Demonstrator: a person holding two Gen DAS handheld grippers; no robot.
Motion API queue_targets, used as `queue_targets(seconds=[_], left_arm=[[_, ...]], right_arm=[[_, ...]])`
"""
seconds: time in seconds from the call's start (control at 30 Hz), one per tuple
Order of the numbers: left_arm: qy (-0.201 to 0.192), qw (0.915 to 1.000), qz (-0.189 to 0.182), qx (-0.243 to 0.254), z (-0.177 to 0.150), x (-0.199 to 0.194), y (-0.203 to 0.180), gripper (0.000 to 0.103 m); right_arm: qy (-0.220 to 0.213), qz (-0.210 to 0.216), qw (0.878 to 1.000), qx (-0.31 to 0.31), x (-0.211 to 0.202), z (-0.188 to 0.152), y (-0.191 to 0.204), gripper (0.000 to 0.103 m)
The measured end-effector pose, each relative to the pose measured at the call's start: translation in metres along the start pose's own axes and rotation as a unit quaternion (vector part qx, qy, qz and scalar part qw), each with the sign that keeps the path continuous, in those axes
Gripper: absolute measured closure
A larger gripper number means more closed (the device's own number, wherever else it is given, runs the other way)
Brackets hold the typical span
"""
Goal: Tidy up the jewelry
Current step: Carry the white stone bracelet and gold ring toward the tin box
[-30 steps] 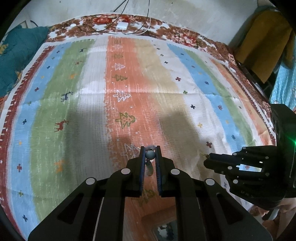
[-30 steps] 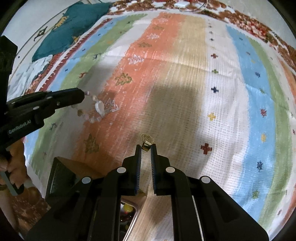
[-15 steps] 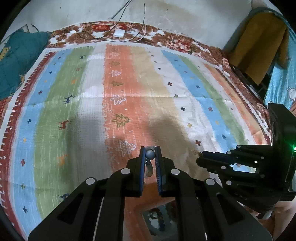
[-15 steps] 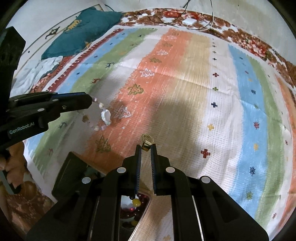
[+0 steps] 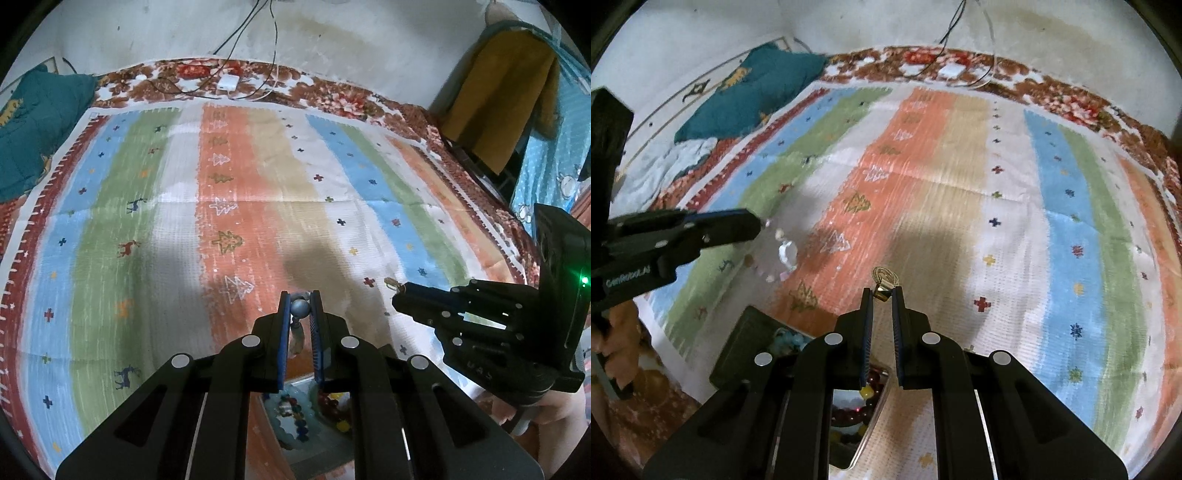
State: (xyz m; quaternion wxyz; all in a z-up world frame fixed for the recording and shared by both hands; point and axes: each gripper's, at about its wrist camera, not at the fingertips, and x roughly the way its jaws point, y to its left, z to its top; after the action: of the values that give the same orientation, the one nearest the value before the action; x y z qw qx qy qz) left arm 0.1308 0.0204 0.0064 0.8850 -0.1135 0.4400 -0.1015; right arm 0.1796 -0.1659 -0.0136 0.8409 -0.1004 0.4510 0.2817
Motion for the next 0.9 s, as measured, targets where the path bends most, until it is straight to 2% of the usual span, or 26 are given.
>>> queue_targets(seconds=[0.53, 0.9], left_arm=[[-0.016, 0.9997, -0.014, 0.012, -0.021, -0.024, -0.017, 0.093], [-0.017, 0.9995, -0.018, 0.017, -0.033, -0.032, -0.022, 0.093]], right_arm=[[-0.028, -0.006, 1.000, -0.004, -0.020, -0.017, 0.008, 0.092], [-0.035, 0.010, 0.999, -0.003, -0.030, -0.032, 0.012, 0.092]])
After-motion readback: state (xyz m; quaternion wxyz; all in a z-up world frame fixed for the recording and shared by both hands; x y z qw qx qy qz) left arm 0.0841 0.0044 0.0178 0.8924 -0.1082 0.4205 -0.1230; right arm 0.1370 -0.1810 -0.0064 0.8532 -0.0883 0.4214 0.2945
